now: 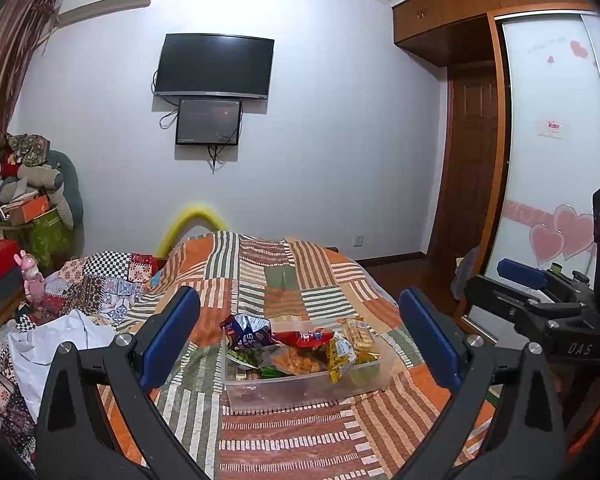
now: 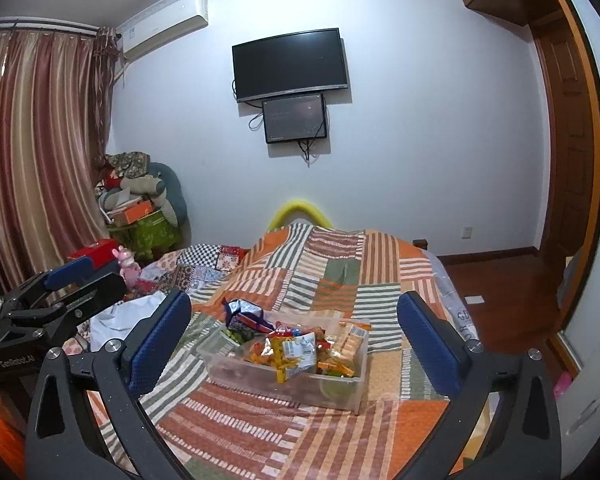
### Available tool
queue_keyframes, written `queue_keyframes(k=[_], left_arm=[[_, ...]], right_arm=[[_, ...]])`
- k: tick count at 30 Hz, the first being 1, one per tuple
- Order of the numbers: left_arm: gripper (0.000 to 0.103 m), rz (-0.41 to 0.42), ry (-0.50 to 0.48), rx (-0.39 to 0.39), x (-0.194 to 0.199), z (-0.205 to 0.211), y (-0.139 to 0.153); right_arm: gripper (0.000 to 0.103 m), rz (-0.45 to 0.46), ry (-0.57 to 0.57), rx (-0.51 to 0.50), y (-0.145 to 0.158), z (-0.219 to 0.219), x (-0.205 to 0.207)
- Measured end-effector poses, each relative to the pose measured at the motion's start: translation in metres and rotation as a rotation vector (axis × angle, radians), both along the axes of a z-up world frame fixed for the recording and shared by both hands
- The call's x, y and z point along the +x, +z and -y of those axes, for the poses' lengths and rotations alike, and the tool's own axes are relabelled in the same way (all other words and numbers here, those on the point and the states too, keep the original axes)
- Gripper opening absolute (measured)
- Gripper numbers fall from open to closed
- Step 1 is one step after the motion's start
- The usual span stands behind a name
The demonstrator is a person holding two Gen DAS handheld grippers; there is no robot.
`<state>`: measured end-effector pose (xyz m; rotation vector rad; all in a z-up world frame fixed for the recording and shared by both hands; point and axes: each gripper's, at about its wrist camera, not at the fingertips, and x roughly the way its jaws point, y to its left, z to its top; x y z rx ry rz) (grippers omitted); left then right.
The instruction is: Organize snacks
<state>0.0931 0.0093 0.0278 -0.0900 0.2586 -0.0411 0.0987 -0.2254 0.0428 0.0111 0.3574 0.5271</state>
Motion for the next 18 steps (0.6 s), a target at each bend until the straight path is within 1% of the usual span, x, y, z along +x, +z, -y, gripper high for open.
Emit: queue_keyframes(k=[18], left_arm=[[0.102, 0.004, 0.004, -0.01, -0.0023, -0.0008, 0.0007]], right_arm=[[0.103, 0.004, -0.006, 0.0, -0.0004, 0.0042, -0.0042]])
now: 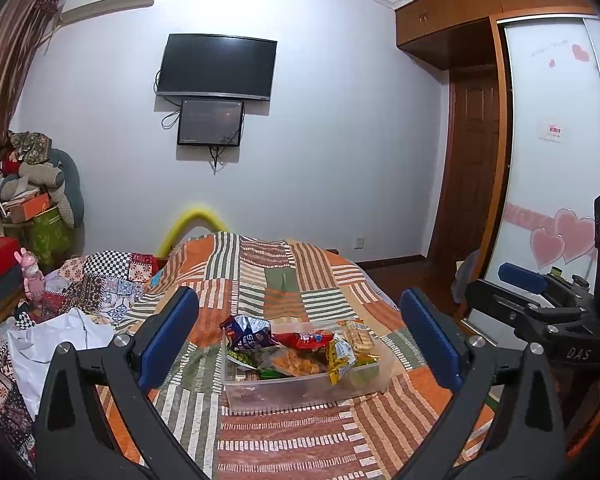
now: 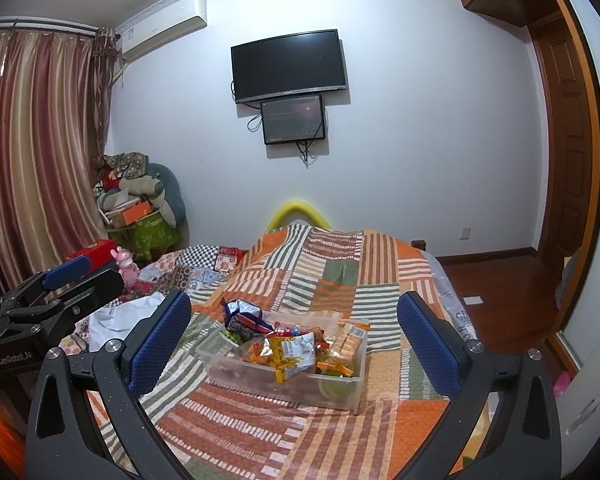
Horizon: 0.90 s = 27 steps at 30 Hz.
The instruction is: Organize snacks
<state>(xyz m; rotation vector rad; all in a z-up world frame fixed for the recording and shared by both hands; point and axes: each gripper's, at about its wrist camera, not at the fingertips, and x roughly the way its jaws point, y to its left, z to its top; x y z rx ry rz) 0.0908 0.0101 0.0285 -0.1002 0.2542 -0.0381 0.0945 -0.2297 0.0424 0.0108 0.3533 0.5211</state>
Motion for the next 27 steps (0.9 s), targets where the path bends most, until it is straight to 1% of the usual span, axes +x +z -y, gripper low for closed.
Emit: queue_keyframes(k=[11, 19, 27], left_arm=[[0.103, -0.003, -0.001, 0.005, 0.0001, 0.0035, -0.0004], [0.103, -0.018, -0.021, -0.002, 0.0035, 0.0053, -0.0023], [0.103, -0.005, -0.024, 0.0, 0.0024, 0.0057, -0.0027]], right_arm=[[0.103, -0.001, -0.009, -0.005, 0.0, 0.0027, -0.0016], [0.103, -0.004, -0.009, -0.002, 0.0014, 0.0038, -0.0022], [0.103, -0.005, -0.008, 0.0, 0.0009, 0.004, -0.0017]])
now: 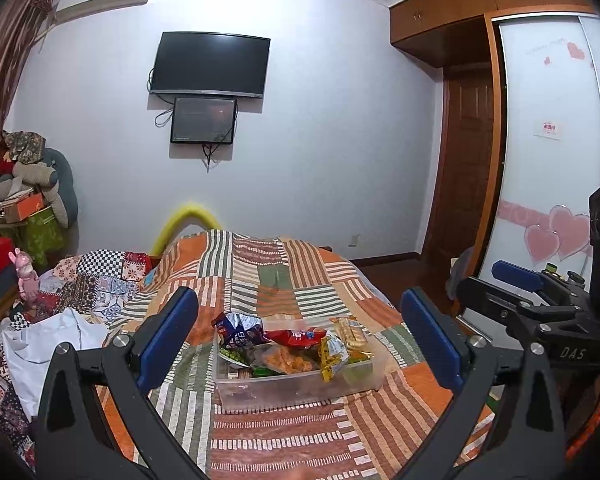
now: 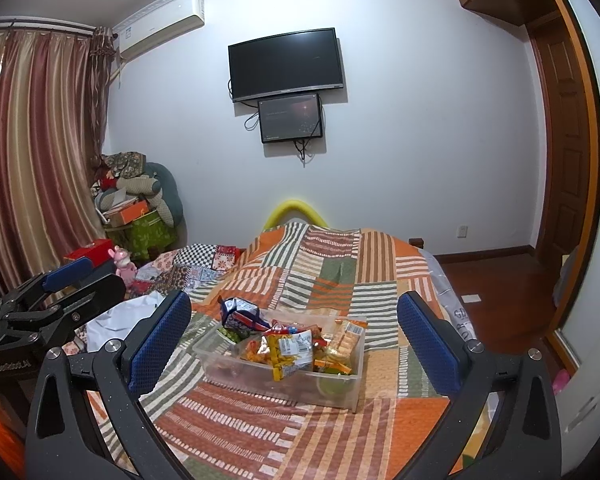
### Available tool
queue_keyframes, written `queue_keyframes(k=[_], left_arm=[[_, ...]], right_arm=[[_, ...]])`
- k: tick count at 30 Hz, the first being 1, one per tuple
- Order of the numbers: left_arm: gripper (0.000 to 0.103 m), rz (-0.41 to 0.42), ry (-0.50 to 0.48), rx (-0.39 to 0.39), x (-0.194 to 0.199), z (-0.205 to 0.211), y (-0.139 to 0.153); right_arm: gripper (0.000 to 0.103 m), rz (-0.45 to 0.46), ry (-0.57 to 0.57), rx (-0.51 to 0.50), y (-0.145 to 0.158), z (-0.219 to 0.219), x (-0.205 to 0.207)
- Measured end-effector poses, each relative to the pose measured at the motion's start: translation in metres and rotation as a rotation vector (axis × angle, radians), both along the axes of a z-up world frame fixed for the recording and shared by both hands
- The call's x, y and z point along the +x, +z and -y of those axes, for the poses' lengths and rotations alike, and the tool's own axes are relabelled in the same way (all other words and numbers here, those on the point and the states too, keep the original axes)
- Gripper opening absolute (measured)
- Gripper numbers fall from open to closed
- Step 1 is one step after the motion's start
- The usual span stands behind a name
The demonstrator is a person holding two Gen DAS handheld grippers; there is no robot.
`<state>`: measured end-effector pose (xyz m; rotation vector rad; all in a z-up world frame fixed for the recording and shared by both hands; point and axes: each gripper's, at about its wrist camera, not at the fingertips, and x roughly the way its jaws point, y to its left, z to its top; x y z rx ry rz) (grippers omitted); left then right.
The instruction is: Organize snacks
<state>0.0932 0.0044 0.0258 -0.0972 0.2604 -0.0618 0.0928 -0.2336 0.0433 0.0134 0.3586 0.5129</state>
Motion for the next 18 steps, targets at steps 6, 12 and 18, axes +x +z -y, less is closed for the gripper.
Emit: queue_keyframes(k=[6, 12, 18], left_arm=[[0.103, -0.01, -0.002, -0.013, 0.0006, -0.0015, -0.0007], [0.103, -0.01, -0.001, 0.001, 0.0018, -0.0001, -0.0013], [0.103, -0.021, -0.009, -0.012, 0.0044, -0.0004, -0.0016]], right_arm=[[0.103, 0.0, -0.002, 0.002, 0.0, 0.0002, 0.0009], [0.103, -0.003, -0.002, 0.002, 0.0006, -0.0001, 0.0016], [0.103, -0.005, -0.002, 0.004, 0.0017, -0.0003, 0.0022]])
